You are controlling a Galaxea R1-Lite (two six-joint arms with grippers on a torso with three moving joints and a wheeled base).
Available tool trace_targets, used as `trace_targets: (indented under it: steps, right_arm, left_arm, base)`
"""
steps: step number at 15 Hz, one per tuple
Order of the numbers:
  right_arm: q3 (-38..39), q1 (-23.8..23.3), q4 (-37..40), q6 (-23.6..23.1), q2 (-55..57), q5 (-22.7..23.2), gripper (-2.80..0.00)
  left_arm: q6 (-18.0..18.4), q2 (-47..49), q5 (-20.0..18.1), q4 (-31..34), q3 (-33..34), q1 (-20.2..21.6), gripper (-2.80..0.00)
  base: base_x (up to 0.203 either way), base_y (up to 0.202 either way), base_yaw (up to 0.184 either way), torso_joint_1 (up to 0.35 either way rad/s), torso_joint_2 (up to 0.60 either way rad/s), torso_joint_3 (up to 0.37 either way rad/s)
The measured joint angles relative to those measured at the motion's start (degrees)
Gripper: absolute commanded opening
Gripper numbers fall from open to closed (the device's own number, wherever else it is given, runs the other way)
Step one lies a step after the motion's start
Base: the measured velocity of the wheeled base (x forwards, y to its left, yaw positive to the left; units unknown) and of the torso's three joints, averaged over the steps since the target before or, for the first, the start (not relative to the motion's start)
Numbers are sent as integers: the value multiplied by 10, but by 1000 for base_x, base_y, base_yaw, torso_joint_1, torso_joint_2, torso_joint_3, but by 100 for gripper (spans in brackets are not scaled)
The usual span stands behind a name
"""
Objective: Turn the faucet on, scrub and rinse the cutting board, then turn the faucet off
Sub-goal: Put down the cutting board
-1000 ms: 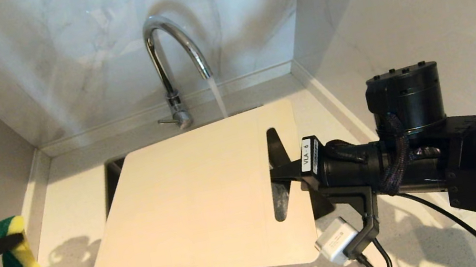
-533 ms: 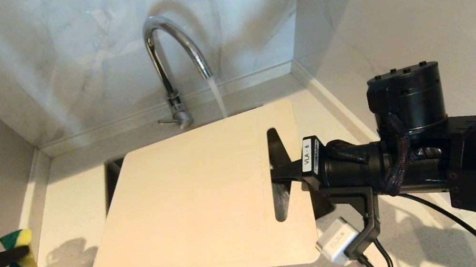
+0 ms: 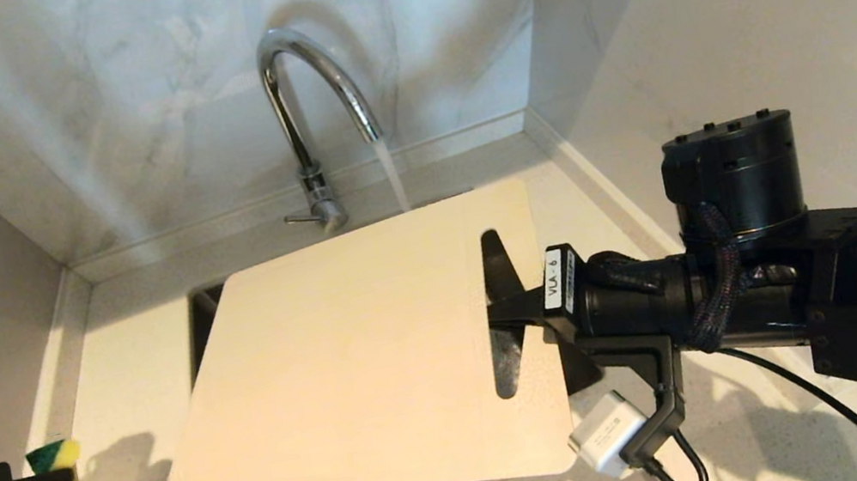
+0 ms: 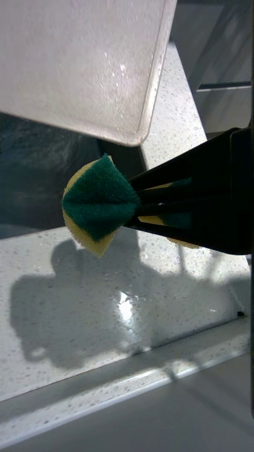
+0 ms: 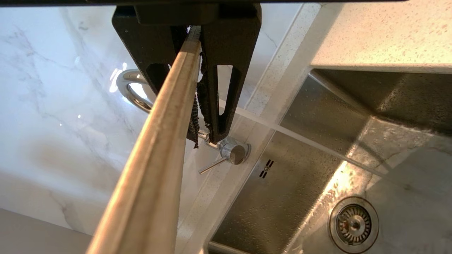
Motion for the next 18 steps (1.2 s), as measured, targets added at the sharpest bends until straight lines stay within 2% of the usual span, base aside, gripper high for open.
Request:
trace_targets:
  steps: [18]
  right_arm:
    - [42, 0, 0, 15, -50, -9, -280]
  left_arm:
    - [6, 22, 1, -16, 10, 12, -280]
  base:
    - [0, 0, 0, 0, 0, 0]
